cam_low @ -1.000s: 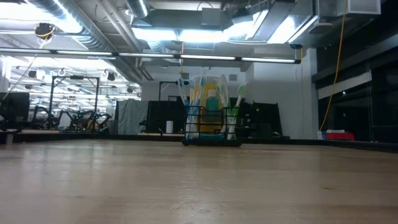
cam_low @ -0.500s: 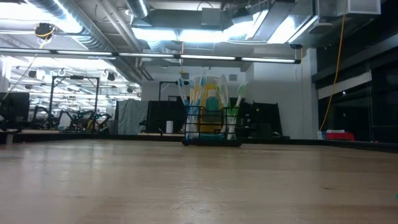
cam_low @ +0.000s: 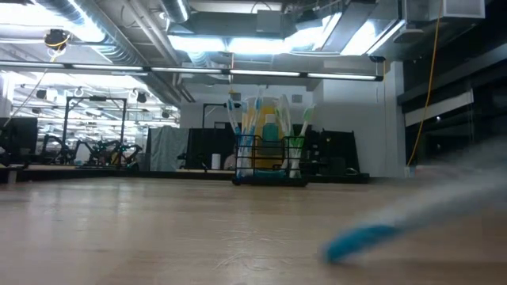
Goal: Pick & Place toothbrushing station
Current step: Put the blue toothbrush in the wire organizer
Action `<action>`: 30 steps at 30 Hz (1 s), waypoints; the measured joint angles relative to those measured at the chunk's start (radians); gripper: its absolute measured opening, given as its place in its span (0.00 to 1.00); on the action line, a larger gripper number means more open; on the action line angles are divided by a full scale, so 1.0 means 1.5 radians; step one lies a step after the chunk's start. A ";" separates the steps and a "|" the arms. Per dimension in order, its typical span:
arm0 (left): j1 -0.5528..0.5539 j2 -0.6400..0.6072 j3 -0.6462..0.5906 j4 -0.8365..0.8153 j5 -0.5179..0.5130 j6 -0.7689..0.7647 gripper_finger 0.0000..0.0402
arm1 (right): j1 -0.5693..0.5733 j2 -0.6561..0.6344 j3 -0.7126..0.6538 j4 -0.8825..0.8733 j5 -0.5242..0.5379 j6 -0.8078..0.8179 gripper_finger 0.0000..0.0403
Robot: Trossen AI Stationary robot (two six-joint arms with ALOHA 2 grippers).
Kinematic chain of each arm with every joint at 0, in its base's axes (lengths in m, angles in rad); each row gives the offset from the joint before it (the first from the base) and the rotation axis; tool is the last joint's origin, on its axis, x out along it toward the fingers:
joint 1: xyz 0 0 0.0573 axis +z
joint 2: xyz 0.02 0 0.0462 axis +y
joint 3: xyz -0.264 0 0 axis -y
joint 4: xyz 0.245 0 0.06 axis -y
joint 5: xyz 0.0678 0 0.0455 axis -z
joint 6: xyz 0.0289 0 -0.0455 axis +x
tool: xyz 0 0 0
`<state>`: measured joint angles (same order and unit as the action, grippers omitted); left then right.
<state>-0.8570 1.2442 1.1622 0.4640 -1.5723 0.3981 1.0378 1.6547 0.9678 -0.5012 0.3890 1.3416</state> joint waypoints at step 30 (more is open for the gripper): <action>0.002 0.005 0.000 0.000 0.001 -0.014 0.28 | -0.568 -0.067 0.220 0.097 0.296 -0.774 0.00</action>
<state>-0.8542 1.2522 1.1622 0.4642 -1.5707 0.3767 0.1860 1.5539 1.2975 -0.3557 0.8337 0.1802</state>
